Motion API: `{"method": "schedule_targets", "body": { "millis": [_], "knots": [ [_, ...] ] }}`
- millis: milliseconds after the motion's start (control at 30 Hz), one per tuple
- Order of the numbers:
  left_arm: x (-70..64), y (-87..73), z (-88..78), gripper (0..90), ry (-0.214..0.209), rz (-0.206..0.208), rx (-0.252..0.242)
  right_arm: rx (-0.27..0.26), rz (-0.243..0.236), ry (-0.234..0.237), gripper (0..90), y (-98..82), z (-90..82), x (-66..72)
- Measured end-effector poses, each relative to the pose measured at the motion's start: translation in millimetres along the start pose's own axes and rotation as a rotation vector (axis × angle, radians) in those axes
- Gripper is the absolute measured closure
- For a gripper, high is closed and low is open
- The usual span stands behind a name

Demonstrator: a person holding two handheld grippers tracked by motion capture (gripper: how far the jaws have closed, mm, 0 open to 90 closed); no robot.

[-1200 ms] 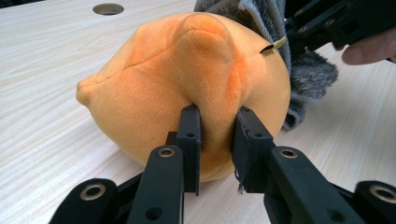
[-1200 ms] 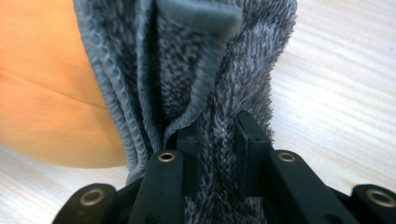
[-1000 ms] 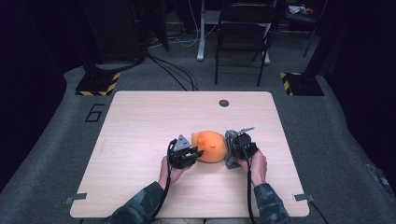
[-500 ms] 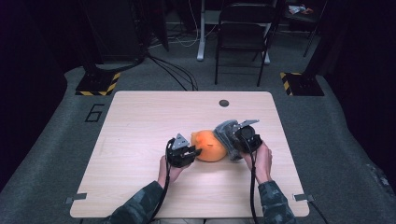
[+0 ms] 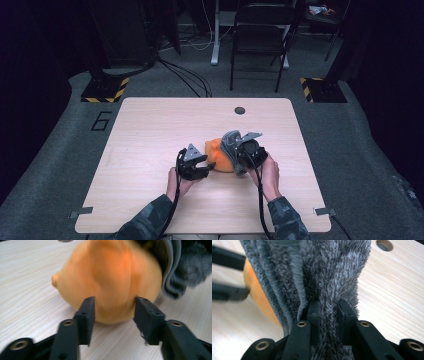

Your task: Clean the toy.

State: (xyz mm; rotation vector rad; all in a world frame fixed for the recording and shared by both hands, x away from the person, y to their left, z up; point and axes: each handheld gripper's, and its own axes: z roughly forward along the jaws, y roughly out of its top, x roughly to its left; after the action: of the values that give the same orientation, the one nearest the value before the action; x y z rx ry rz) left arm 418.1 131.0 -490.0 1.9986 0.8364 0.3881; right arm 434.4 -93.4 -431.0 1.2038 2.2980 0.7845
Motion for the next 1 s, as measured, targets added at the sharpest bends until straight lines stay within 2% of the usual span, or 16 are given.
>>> {"method": "schedule_targets", "body": {
  "millis": [67,133,200,233,300,333,400,467,533,633,700,800,867,900,967,1000],
  "knots": [
    [-3.5,-1.8,5.4,43.1,0.021,0.013,-0.009,-0.021,0.018,0.032,74.9,-2.0,1.8,-4.8],
    [-5.1,-3.0,9.0,44.4,0.017,0.018,-0.025,-0.019,0.024,0.039,74.9,-3.2,1.7,-5.7],
    [-5.9,-4.8,11.1,53.5,0.027,0.025,-0.034,-0.026,0.018,0.040,74.9,-3.8,2.1,-5.7],
    [-6.5,-5.5,11.8,59.8,0.052,0.042,-0.026,-0.026,0.019,0.043,74.9,-3.8,2.1,-5.7],
    [-7.8,-5.5,10.9,70.0,0.067,0.064,-0.015,-0.034,0.026,0.062,74.9,-3.6,1.9,-5.5],
    [-8.7,-5.1,10.3,73.1,0.075,0.067,-0.018,-0.038,0.023,0.056,74.8,-3.3,1.7,-5.0],
    [-8.7,-3.6,8.5,76.7,0.068,0.067,-0.026,-0.050,0.022,0.044,74.9,-2.2,-0.8,-4.7],
    [-7.2,-0.4,5.5,78.7,0.048,0.049,-0.034,-0.075,0.034,0.021,74.9,-0.1,-6.4,-6.3],
    [-6.4,2.3,2.3,79.7,0.037,0.032,-0.045,-0.098,0.063,0.013,74.9,2.7,-14.9,-7.8],
    [-4.0,5.7,-3.3,80.3,0.015,0.007,-0.044,-0.137,0.060,0.013,74.8,8.9,-28.3,-7.7],
    [-3.1,8.6,-7.2,80.5,0.004,-0.021,-0.054,-0.153,0.053,0.021,74.8,13.2,-36.7,-3.1],
    [-4.4,12.2,-11.3,80.5,-0.018,-0.030,-0.055,-0.164,0.016,0.045,74.5,18.4,-43.7,11.4],
    [-8.0,12.4,-10.3,80.4,-0.027,-0.026,-0.056,-0.149,-0.015,0.058,74.3,19.8,-41.1,21.8],
    [-10.3,12.1,-9.1,80.3,-0.035,-0.024,-0.050,-0.125,-0.016,0.059,73.9,19.6,-37.2,26.6],
    [-11.9,10.6,-7.4,79.9,-0.024,0.000,-0.037,-0.094,-0.044,0.036,73.4,17.1,-23.6,30.1],
    [-11.7,9.1,-6.0,79.8,-0.031,-0.011,-0.033,-0.090,-0.052,0.026,73.2,14.5,-18.5,29.7]
  ]
}}
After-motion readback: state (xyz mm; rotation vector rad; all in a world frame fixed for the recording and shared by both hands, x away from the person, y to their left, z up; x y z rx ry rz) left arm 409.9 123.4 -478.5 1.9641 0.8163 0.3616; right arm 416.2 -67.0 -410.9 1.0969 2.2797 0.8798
